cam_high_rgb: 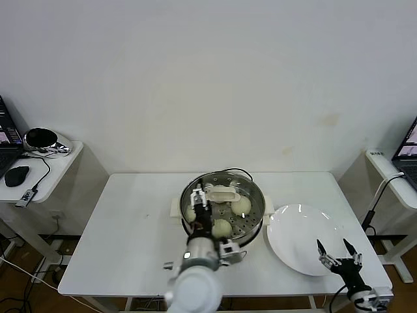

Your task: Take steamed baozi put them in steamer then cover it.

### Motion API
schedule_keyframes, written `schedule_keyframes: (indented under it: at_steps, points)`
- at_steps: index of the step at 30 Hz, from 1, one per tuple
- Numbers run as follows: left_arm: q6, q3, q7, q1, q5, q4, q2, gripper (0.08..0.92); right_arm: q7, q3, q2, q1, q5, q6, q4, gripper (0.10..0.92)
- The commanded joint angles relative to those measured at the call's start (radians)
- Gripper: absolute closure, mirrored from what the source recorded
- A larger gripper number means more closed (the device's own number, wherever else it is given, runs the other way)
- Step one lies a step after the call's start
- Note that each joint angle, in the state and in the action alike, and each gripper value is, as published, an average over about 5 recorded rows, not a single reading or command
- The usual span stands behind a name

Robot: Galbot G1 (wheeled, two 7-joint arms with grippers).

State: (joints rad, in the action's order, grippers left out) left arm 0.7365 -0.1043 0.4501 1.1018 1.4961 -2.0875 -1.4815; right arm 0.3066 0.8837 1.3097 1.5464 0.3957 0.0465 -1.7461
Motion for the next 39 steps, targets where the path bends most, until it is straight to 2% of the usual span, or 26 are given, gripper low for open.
schedule_keyframes:
  at_steps: [1,4,7,9,14,16,20,25,31,39]
  points:
    - [-0.216,0.304,-0.230,0.246,-0.633,-0.379,0.184,0.177,-0.036,-0.056,0.015,0.060,-0.004,-0.026,-0.091,0.203]
    - [-0.274,0.505,-0.286,0.345,-0.955,-0.387,0.215,0.177,-0.050,-0.103,0.029,0.091,-0.018,-0.026,-0.128,0.203]
    - [-0.372,0.708,-0.301,0.416,-1.247,-0.323,0.177,0.177,-0.058,-0.146,0.045,0.103,-0.044,-0.015,-0.137,0.203]
    - [-0.414,0.788,-0.323,0.450,-1.389,-0.269,0.141,0.177,-0.063,-0.167,0.051,0.107,-0.062,-0.001,-0.130,0.203]
    - [-0.660,0.807,-0.399,0.554,-1.533,-0.132,0.073,0.177,-0.071,-0.183,0.050,0.122,-0.128,0.061,-0.114,0.203]
    - [-0.712,0.787,-0.407,0.593,-1.547,-0.105,0.051,0.177,-0.098,-0.188,0.048,0.138,-0.146,0.055,-0.134,0.203]
    - [-0.687,0.765,-0.413,0.641,-1.547,-0.059,0.008,0.177,-0.114,-0.204,0.033,0.178,-0.162,0.021,-0.205,0.203]
    - [-0.591,0.731,-0.441,0.710,-1.441,-0.020,0.008,0.177,-0.116,-0.205,0.001,0.186,-0.152,-0.026,-0.229,0.203]
    - [-0.556,0.704,-0.449,0.782,-1.445,-0.073,-0.007,0.177,-0.135,-0.204,-0.011,0.196,-0.116,-0.055,-0.228,0.203]
    - [-0.531,0.676,-0.424,0.806,-1.430,-0.112,-0.028,0.177,-0.160,-0.202,-0.032,0.199,-0.128,-0.058,-0.231,0.203]
